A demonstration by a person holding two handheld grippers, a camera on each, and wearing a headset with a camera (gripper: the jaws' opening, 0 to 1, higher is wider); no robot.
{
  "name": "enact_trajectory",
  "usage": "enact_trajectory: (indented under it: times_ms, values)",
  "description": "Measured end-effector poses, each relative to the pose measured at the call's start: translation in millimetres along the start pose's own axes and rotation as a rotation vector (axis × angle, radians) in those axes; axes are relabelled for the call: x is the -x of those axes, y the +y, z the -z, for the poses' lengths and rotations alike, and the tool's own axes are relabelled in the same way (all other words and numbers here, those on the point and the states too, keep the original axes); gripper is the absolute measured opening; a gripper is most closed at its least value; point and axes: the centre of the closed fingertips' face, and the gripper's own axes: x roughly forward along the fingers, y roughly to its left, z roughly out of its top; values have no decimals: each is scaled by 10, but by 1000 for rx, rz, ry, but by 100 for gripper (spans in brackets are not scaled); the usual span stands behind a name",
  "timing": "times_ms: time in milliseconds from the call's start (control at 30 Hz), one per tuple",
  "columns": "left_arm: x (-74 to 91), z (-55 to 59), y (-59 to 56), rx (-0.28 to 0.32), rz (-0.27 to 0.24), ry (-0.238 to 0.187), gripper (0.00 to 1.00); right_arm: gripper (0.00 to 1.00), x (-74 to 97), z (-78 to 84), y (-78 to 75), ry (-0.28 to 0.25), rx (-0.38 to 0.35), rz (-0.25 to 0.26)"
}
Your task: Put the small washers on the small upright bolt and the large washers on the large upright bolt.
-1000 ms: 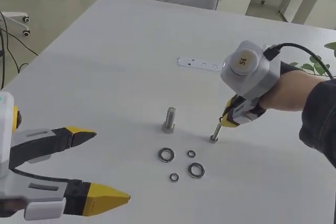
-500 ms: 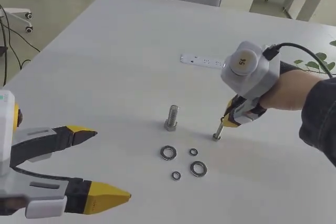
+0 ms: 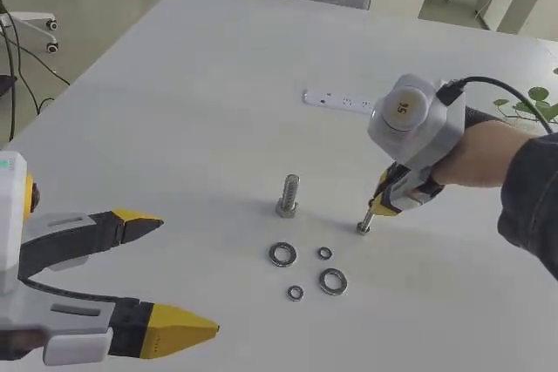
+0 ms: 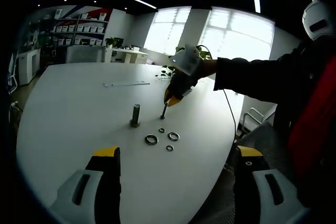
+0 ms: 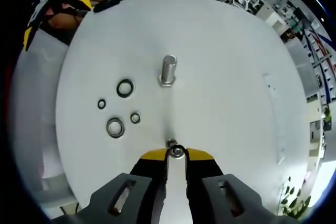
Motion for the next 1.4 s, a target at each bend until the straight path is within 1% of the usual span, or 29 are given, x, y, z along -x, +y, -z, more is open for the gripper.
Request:
enact_trajectory:
  times_ms: [267, 400, 833, 1400]
  values:
    - [3, 12, 8, 5, -1, 2, 89, 13, -64, 8, 40, 8, -3, -12]
    - [2, 20, 11, 8, -1, 5, 89, 13, -106, 10, 20, 7, -6, -16]
    - [2, 31, 35, 13, -5, 7, 89, 13, -202, 6, 95, 18, -9, -31]
    - [-10, 31, 46, 15, -7, 13, 89, 13, -350, 29, 100, 17, -15, -47]
